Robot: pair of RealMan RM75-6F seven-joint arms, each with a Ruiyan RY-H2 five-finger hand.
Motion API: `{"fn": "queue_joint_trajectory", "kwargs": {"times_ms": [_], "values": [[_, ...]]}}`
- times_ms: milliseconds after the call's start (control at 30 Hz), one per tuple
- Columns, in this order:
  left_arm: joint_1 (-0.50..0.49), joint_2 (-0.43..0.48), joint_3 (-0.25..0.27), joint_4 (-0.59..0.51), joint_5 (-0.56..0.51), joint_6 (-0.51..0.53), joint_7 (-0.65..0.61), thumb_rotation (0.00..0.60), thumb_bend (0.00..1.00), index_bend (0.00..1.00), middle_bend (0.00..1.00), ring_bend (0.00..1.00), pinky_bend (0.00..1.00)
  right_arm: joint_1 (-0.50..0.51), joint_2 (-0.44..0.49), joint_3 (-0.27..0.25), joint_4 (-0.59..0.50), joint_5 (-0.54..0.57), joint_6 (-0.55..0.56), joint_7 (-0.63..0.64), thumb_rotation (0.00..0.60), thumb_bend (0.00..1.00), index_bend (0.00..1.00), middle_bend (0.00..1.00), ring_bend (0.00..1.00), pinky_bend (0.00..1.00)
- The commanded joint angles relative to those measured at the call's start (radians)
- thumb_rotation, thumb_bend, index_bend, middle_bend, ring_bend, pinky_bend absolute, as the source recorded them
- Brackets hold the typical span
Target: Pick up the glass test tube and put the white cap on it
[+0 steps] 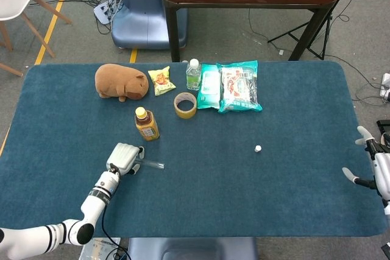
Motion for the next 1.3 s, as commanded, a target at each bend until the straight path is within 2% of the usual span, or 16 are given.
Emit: {"fn": "queue_joint_trajectory", "kwargs": {"times_ms": [33,667,833,967,1133,1300], "values": [[0.0,0.0,0.001,0.002,-0.003,-0.003,-0.001,0.6,0.33,0.47,0.91,0.95,1.0,-0.001,0.001,0.0,-0.001,0.001,0.0,-0.001,0.6,0.19,0.08,0.31,0.35,0.07],[0.005,-0.013,0.003,0.021,0.011,-0.005,-0.027,0.6,0.33,0.54,0.93,0.96,1.0,-0.005,0.004,0.002,-0.011,0.006,0.003,-0.008,0.6,0.19,0.08,0.32,0.35,0.07],[0.014,-0.016,-0.009,0.026,0.014,-0.01,-0.08,0.6,0.33,0.55,0.96,0.98,1.0,-0.004,0.005,0.002,-0.014,0.004,0.004,-0.014,0.6,0.19,0.08,0.32,0.36,0.08],[0.026,0.015,-0.023,-0.002,0.022,-0.027,-0.159,0.6,0.33,0.56,0.96,0.99,1.0,-0.004,0.007,0.003,-0.021,0.001,0.009,-0.025,0.6,0.19,0.11,0.33,0.37,0.1],[0.052,0.084,-0.04,-0.067,0.055,-0.032,-0.277,0.6,0.33,0.57,0.96,0.99,1.0,0.001,0.004,0.011,-0.027,-0.003,0.019,-0.043,0.6,0.19,0.13,0.36,0.39,0.17],[0.088,0.162,-0.055,-0.136,0.089,-0.021,-0.401,0.6,0.33,0.58,0.97,0.99,1.0,0.019,-0.007,0.022,-0.037,-0.002,0.015,-0.088,0.6,0.19,0.18,0.42,0.46,0.37]]}}
